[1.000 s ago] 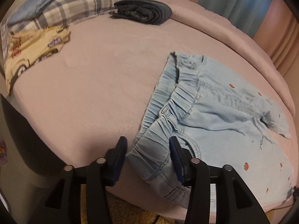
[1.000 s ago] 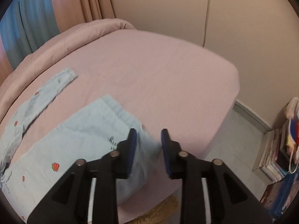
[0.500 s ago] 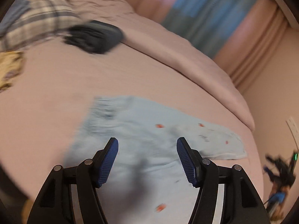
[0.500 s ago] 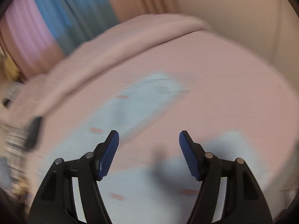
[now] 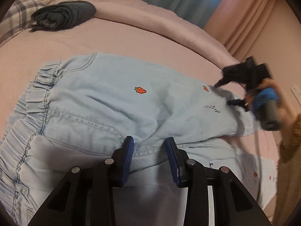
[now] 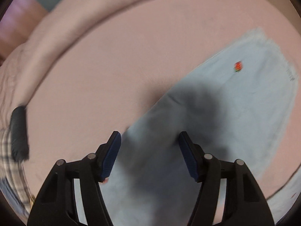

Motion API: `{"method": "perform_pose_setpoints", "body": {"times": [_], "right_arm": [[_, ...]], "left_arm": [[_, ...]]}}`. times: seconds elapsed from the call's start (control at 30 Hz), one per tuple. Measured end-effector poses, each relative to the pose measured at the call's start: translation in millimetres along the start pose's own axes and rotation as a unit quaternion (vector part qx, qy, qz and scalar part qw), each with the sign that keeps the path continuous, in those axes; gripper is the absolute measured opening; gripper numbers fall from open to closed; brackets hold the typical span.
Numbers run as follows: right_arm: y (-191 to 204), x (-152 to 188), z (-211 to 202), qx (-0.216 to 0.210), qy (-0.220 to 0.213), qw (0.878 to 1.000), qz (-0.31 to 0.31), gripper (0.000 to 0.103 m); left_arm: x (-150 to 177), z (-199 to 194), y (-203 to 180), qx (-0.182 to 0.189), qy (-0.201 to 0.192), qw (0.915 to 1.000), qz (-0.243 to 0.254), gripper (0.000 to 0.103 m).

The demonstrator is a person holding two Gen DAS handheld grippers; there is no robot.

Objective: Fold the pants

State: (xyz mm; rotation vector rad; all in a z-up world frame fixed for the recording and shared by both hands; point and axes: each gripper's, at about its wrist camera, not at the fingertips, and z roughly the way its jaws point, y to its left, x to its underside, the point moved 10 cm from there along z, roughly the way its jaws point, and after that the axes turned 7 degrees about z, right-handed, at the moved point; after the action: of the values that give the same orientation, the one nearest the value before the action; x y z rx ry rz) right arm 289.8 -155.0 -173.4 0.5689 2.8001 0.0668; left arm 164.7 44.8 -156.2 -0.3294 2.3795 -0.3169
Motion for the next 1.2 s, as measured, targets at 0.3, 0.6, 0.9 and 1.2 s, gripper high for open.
{"method": "perform_pose_setpoints", "body": {"times": [0.3, 0.6, 0.9, 1.2], "right_arm": [[5.0, -17.6, -0.6, 0.059, -0.107, 0.991, -0.056, 0.036], [-25.1, 9.0, -61.0, -0.086, -0.169, 0.982, -0.003, 0.007], [-74.3, 111.5, -171.9, -0.273, -0.241, 0.931, 0.032, 0.007], [-121.8, 175.0, -143.1, -0.294, -0.189, 0.936, 0.033, 0.006]], "left_arm": [[-3.0, 2.0, 0.8, 0.019, -0.004, 0.9998, -0.009, 0.038], [-5.7, -5.7, 0.2, 0.031, -0.020, 0.9990, -0.025, 0.039], [-9.6, -44.4, -4.1, 0.106, -0.035, 0.9876, -0.111, 0.062], [-13.2, -61.3, -12.8, 0.102, -0.022, 0.9853, -0.135, 0.075]]}}
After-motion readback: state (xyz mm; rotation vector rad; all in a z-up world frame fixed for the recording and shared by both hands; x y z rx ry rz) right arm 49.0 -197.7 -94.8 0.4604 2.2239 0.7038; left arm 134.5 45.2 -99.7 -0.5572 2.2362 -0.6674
